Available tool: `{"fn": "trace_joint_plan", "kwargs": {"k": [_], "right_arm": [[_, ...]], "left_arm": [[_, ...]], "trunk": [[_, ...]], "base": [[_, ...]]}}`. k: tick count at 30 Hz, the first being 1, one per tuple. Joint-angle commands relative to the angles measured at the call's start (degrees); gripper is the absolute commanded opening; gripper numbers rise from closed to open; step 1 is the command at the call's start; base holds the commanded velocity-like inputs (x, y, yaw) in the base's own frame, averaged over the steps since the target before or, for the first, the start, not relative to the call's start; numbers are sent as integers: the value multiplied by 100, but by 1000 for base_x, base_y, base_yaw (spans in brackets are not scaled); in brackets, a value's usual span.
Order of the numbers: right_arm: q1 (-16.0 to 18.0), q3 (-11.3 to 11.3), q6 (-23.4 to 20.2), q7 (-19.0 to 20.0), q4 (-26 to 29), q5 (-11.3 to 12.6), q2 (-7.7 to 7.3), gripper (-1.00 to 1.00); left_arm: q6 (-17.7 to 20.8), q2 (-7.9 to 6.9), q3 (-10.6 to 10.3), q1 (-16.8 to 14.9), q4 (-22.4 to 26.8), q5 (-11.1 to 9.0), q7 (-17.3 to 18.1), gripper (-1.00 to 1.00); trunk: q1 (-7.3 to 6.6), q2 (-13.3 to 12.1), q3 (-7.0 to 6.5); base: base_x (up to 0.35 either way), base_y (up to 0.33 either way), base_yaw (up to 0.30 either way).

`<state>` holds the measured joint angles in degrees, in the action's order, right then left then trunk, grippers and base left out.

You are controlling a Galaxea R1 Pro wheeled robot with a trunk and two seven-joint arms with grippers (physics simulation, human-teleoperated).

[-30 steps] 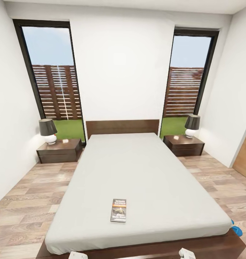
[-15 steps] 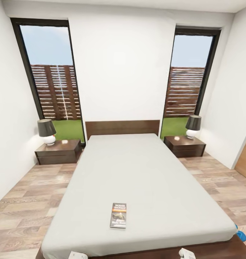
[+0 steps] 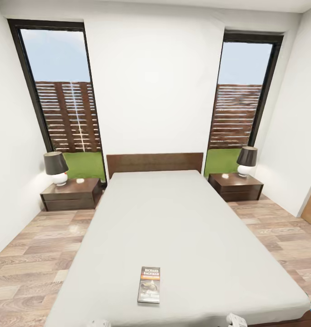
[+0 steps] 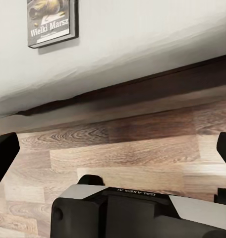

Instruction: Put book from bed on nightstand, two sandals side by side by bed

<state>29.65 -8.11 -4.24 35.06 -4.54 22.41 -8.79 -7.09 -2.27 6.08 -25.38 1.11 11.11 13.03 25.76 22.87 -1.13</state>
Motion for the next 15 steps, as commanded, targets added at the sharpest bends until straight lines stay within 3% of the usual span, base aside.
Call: {"fn": "trace_joint_plan", "kwargs": {"k": [1, 8, 11, 14, 15], "right_arm": [[5, -41, -25, 27, -12, 62, 0, 100], [5, -44, -25, 27, -12, 62, 0, 100], [5, -42, -25, 27, -12, 62, 0, 100], [5, -42, -25, 27, -12, 62, -2, 100], [5, -42, -25, 27, -12, 62, -1, 100]], "left_arm": [[-20, -3, 50, -2, -5, 58, 15, 100], [-26, -9, 65, -2, 7, 70, 80, 100], [-22, -14, 77, -2, 18, 68, 320, 100], [31, -32, 83, -33, 97, 56, 919, 100], [266, -38, 94, -61, 247, 28, 1415, 100]], "trunk": [[2, 5, 2], [2, 5, 33], [2, 5, 58], [2, 5, 84], [2, 5, 93]], "base": [[4, 0, 0], [1, 0, 0], [0, 0, 0], [0, 0, 0], [0, 0, 0]]}}
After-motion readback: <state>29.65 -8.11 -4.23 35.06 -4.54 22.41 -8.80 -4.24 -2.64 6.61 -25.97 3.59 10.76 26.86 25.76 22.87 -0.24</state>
